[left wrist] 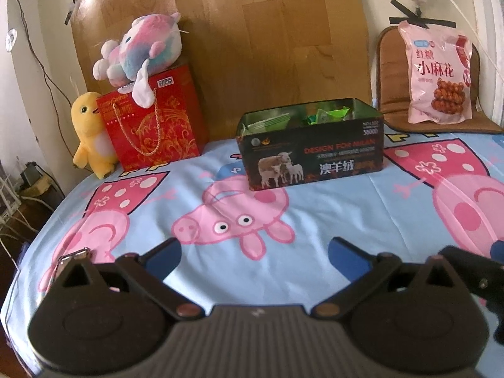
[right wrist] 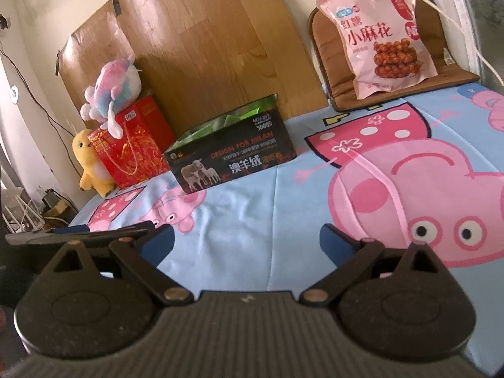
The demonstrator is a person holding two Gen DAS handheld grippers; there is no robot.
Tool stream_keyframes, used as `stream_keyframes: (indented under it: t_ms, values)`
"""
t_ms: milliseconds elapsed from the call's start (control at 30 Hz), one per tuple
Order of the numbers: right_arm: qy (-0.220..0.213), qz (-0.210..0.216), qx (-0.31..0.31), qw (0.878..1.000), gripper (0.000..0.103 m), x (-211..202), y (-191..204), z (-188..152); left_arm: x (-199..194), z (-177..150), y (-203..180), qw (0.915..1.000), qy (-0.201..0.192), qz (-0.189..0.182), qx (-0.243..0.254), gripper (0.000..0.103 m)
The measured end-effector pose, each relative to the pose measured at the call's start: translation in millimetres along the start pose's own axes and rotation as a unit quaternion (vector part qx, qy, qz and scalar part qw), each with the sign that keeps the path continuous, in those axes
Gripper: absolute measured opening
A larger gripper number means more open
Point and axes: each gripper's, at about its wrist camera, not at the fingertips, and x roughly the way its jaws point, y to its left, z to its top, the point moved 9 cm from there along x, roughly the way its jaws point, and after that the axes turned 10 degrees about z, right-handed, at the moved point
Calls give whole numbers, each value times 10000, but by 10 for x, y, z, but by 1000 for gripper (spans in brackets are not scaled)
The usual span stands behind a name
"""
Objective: Organize snacks
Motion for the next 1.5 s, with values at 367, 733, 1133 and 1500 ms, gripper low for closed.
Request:
stream_keyframes:
  t_ms: [367, 733, 1133, 1500]
  values:
    - [-309, 122, 198, 9993, 100, -270, -84, 27, -212, 42, -194, 9995, -137, 50, 263, 103]
    - [-405, 187, 356, 9984, 100, -360, -176, 41, -309, 107, -249, 9988, -266, 171, 370, 103]
    - [-332, 118, 388, 9986, 100, -321, -210, 15, -234, 87, -199, 9990, -183, 227, 343, 103]
    - [-297, 106, 395, 9987, 100, -308, -219, -2, -215, 72, -198, 9988, -151, 267, 392, 103]
